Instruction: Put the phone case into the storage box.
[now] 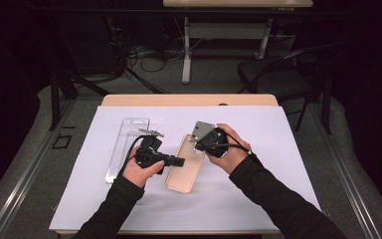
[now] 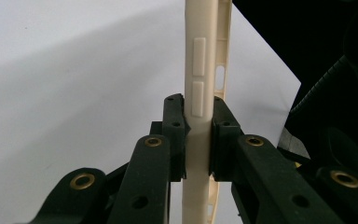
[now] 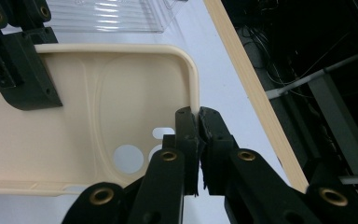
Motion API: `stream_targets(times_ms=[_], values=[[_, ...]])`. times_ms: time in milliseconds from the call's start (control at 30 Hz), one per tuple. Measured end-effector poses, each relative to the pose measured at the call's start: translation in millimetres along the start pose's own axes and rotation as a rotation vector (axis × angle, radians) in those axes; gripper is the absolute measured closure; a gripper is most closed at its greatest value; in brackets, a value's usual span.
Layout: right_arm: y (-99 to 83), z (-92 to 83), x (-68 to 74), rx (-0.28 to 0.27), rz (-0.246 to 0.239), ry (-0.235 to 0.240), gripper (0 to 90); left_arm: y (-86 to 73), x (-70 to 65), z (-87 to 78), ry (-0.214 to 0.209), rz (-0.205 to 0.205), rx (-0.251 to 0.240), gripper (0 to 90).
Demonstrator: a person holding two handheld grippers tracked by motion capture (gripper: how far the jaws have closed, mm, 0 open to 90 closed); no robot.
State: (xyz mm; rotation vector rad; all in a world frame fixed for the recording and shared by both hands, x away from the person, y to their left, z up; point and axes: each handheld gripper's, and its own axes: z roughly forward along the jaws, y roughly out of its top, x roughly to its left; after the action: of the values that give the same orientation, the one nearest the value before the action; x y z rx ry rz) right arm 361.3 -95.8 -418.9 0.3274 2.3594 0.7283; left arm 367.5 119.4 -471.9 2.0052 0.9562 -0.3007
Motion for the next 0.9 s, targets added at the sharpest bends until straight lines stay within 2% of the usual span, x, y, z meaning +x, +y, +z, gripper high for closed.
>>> stream_targets(times_ms=[333, 400, 500, 633, 700, 800, 900], values=[[-0.7, 1.0, 0.7, 0.0, 0.029, 0.011, 86.6, 0.0, 0.5, -0.5, 0.002, -0.001, -0.002, 80.8], [-0.8, 1.5, -0.6, -0.006, 0.022, 0.013, 85.9, 0.0, 0.7, -0.7, 0.003, -0.001, -0.002, 80.9], [-1.3, 0.8, -0.9, -0.016, 0.043, 0.023, 83.9, -0.2, 1.9, -1.3, 0.007, -0.001, -0.005, 80.9], [-2.6, -1.8, -2.7, -0.04, 0.062, 0.019, 77.3, -0.7, 4.0, -2.7, 0.011, -0.011, -0.02, 80.9], [-4.8, -3.5, -2.7, -0.053, 0.076, 0.011, 69.9, -0.7, 4.5, -3.4, 0.013, -0.009, -0.023, 80.8], [-7.3, -4.9, -2.7, -0.067, 0.088, 0.004, 66.6, -0.8, 4.4, -4.1, 0.016, -0.006, -0.031, 80.8], [-11.8, -7.7, -2.3, -0.093, 0.136, 0.008, 60.6, -0.8, 4.5, -5.0, 0.024, 0.0, -0.04, 80.7]])
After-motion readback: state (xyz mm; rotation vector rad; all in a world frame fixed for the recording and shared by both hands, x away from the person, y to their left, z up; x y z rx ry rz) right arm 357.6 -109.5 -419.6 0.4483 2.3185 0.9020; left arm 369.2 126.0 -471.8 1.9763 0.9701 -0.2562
